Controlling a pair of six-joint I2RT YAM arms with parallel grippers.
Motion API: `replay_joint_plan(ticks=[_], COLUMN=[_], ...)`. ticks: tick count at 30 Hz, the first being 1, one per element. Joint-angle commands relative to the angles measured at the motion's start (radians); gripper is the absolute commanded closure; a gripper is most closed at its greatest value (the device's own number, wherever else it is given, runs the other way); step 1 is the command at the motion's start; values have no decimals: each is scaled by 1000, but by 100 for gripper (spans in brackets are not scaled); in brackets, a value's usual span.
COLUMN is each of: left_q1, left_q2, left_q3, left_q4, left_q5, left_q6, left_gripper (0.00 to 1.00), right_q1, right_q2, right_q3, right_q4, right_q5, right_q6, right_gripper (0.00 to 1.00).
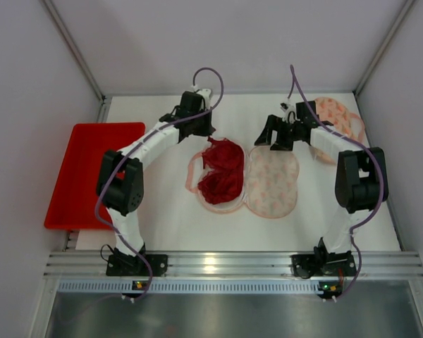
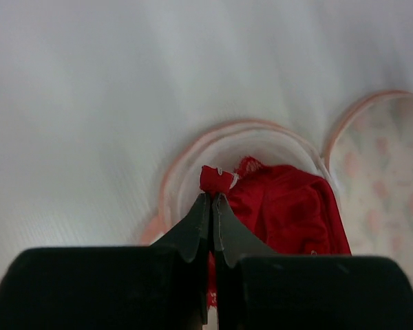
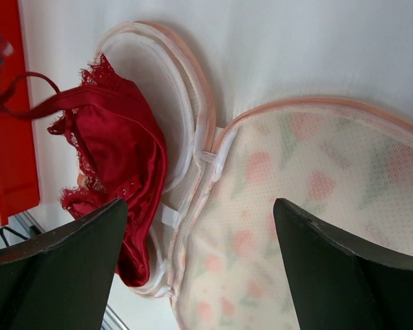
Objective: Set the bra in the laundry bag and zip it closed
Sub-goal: Adjust the bra in the laundry bag.
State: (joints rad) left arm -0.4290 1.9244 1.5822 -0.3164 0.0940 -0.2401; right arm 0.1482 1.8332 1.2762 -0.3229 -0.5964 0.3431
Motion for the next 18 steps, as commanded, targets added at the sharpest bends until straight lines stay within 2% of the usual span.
replay_joint_plan(ticks=[1, 10, 18], left_q1=[-53, -149, -155], left_q2=[-77, -151, -131], left_q3=[-82, -258, -320], left_q4=[5, 5, 5], left_q5=[38, 24, 79], left_q6=[-28, -87, -128], left_gripper=[100, 100, 100], right_q1=[-13, -10, 13], right_q2=[-60, -61, -68], right_q3=[23, 28, 38], right_q4=[-8, -13, -18], right_q5=[-3, -17, -57], right_q6=[-26, -21, -3], right_gripper=[12, 12, 13])
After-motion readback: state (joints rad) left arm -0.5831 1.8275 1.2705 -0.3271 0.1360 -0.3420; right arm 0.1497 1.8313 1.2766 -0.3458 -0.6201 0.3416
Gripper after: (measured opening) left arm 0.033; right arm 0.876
